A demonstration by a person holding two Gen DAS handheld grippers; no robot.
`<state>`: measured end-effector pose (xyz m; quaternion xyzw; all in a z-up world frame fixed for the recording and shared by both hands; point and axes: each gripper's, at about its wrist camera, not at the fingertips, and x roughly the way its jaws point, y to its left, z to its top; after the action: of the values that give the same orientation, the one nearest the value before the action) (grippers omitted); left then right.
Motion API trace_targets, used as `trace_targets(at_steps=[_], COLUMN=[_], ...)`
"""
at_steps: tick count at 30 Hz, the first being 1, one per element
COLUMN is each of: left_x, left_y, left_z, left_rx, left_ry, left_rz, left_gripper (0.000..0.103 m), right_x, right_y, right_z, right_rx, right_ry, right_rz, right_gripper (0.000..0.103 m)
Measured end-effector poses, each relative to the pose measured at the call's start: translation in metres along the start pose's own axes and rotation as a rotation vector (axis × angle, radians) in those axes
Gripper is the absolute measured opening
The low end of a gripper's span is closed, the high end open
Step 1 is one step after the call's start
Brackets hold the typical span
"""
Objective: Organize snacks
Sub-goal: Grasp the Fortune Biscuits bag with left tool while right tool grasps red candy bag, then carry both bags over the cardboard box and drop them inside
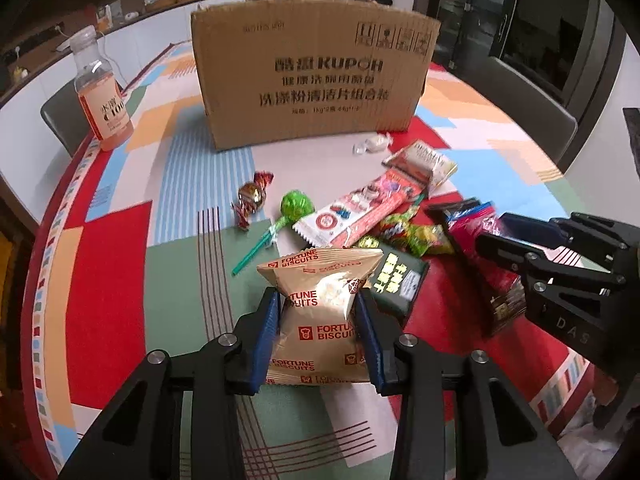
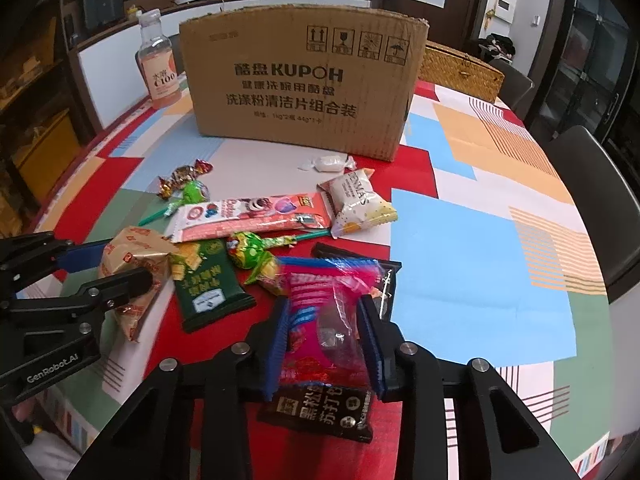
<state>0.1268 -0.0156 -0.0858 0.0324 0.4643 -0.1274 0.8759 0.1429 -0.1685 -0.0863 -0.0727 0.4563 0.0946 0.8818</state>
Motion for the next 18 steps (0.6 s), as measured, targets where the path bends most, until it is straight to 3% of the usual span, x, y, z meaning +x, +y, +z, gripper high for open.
trace_targets(at_steps=[6, 10, 12, 13, 14, 18], left_x=[-0.021, -0.027, -0.027, -0.027, -0.026, -0.019], left_y=[-0.003, -0.006, -0.007, -0.008, -0.009, -0.008], left_z=[0.007, 0.007, 0.006, 0.006, 0.006, 0.005], left_rx=[0.003, 0.009, 0.006, 0.004, 0.000, -0.010], left_ry=[-0.061, -0.071, -0.069, -0.066, -0.061, -0.036], left_rz=[0.005, 0.014, 0.006, 0.002, -0.004, -0.017], left_gripper=[0.038, 0.038, 0.038, 0.038, 0.038, 0.038], right_x=[-0.012, -0.010, -0.011, -0.011, -0.012, -0.001], right_y=[0.001, -0.003, -0.005, -0.005, -0.005, -0.001], right_z=[0.005, 0.003, 0.003, 0.002, 0.002, 0.003], right_rx=[-0.007, 0.002, 0.007, 0.011, 0.006, -0.036], right_ry=[-0.040, -0.038, -0.038, -0.043, -0.047, -0.012], right_rz=[0.014, 0.014, 0.016, 0.017, 0.017, 0.005], right_gripper=[0.017, 0.018, 0.034, 0.053, 0.062, 0.061])
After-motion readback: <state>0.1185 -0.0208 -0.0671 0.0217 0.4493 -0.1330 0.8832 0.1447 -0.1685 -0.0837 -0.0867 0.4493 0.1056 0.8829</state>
